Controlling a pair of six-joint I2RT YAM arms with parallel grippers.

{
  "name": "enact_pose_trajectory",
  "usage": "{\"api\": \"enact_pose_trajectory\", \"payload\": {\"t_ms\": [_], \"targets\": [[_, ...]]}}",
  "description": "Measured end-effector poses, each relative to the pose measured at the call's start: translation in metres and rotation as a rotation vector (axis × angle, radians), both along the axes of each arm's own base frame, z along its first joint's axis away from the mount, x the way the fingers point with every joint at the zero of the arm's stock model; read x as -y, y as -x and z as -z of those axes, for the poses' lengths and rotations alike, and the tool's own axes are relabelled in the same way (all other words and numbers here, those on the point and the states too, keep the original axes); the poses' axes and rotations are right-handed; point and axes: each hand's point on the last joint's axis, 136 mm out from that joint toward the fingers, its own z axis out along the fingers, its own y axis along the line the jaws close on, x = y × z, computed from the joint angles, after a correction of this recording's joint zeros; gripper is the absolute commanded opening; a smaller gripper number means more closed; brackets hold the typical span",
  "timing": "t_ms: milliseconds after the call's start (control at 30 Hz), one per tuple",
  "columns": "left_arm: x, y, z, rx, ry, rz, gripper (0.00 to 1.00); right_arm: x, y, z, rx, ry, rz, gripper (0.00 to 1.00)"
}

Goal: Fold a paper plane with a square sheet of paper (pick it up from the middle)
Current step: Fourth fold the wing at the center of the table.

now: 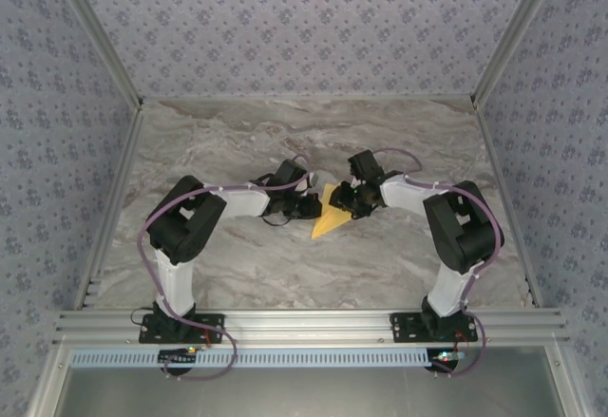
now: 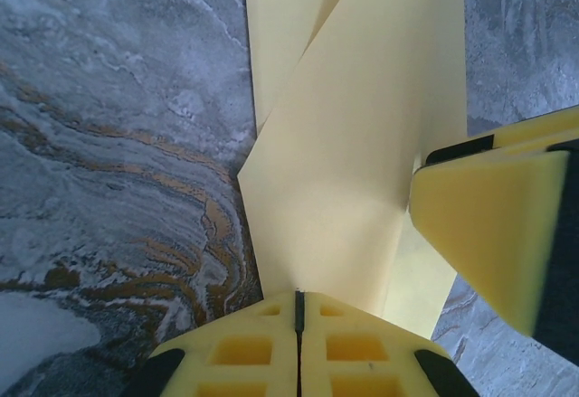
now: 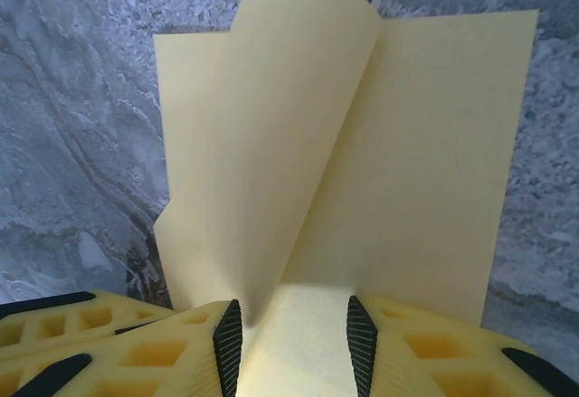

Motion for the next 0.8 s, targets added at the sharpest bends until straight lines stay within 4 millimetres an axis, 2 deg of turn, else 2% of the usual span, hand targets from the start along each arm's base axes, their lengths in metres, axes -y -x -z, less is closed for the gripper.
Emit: {"api": "enact_pose_trajectory", "payload": {"t_ms": [267,800], "targets": [[0.0000,0.0001,-0.0001,0.000,-0.001,0.002,0.08,-0.0024,-0.0035,0.0005,-0.004,0.030,-0.006,0.45],[0.0022,0.0005,-0.0039,-0.015,0.005,0.003,0.13,0.0021,-0.0041,0.0079,-0.038,0.140,0.035,0.40]]}}
